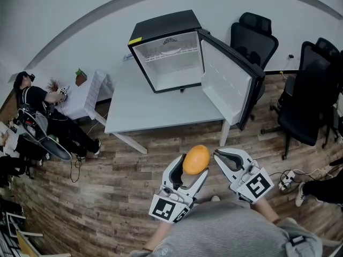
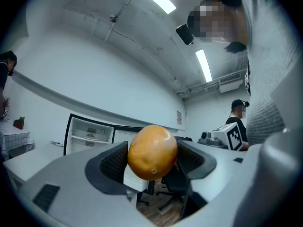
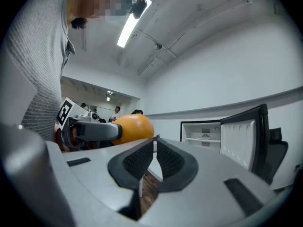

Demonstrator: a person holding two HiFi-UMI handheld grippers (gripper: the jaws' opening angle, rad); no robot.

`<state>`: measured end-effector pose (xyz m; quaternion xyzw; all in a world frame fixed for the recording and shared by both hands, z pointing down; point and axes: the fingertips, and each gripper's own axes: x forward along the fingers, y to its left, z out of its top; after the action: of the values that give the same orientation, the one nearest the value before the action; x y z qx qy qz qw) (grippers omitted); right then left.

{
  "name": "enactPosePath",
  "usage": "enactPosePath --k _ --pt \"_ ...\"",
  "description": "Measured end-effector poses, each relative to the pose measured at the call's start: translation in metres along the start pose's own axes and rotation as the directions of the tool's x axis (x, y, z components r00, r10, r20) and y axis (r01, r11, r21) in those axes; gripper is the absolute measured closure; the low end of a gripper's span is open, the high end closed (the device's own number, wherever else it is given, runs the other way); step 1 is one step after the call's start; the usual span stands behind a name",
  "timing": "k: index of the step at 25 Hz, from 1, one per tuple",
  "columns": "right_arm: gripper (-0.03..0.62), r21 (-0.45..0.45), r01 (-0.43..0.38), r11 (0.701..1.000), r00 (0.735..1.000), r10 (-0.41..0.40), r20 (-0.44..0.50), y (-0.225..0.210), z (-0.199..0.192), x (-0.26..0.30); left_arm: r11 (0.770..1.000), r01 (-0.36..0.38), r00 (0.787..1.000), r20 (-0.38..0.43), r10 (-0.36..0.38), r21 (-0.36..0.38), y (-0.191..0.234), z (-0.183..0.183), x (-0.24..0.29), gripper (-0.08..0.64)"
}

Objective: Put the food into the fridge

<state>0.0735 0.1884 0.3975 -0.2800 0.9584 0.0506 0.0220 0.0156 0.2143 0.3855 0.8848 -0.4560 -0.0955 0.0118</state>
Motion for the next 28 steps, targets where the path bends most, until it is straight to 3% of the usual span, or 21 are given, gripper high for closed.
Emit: enactPosePath --k 21,28 --pt "0.578 0.042 0.014 0.999 1.0 -0.014 0.0 -0.025 -0.007 -0.026 0.999 -0.038 0.999 -0.015 0.038 0.018 -0.019 -0.007 0.013 0.227" --pt "0.578 0.04 0.031 0.999 0.999 -0.031 0.007 -0.041 -0.008 -0.021 0.998 -0.045 0.998 -0.032 0.046 0.035 -0.003 -0.011 0.025 0.227"
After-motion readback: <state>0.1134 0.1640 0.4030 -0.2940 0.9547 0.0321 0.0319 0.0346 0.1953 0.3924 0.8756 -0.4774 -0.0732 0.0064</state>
